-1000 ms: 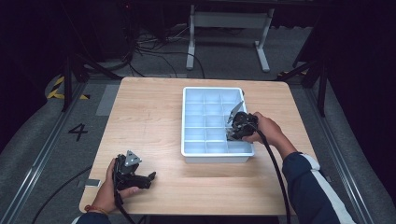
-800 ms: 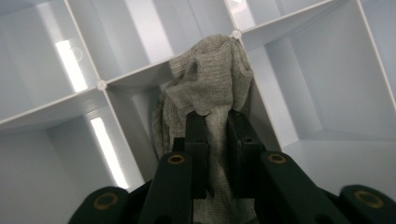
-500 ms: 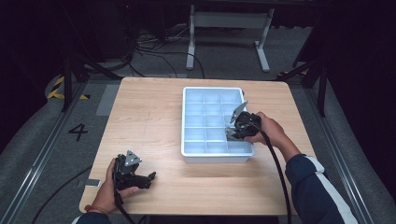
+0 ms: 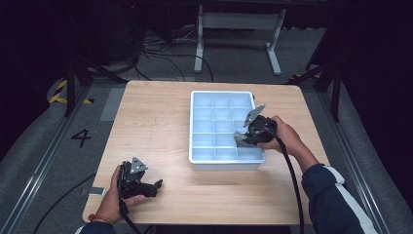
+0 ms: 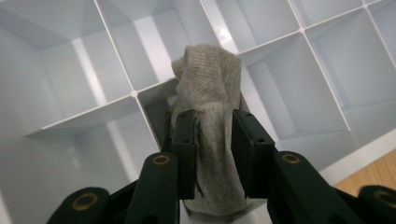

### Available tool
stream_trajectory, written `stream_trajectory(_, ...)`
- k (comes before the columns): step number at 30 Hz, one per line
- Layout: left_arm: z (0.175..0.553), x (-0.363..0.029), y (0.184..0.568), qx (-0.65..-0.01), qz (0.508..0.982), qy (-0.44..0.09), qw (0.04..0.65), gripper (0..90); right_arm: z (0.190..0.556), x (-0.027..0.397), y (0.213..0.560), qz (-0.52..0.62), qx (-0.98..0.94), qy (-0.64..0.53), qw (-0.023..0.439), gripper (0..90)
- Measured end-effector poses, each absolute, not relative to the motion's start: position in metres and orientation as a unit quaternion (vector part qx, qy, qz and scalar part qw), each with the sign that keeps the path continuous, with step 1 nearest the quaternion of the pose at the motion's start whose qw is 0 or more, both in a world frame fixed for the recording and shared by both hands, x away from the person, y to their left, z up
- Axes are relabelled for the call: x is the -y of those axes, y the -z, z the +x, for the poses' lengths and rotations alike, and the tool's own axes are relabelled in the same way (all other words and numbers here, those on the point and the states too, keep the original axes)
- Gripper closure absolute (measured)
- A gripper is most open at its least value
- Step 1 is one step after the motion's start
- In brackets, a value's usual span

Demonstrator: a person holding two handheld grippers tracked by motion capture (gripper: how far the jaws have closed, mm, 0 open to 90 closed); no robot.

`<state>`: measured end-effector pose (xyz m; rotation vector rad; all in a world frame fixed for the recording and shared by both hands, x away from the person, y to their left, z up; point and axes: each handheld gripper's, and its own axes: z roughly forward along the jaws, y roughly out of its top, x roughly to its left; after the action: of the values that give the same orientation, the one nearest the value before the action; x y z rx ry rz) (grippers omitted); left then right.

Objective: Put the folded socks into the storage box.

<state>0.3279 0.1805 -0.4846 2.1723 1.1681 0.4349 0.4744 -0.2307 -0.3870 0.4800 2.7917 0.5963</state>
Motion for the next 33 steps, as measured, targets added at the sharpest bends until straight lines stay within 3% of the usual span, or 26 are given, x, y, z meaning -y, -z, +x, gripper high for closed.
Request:
stream_trajectory(21,0.328,-0.18,0.485,-0.443,0.824,-0.165,0.313,0.5,0.45,0.261,0.374,0.205,-0.928,-0.267,0.163,45.3)
stream_trajectory(33,0.328,-0.18,0.485,-0.444,0.823,-0.165,0.314,0.5,0.429,0.289,0.369,0.207,-0.92,-0.29,0.164,43.3)
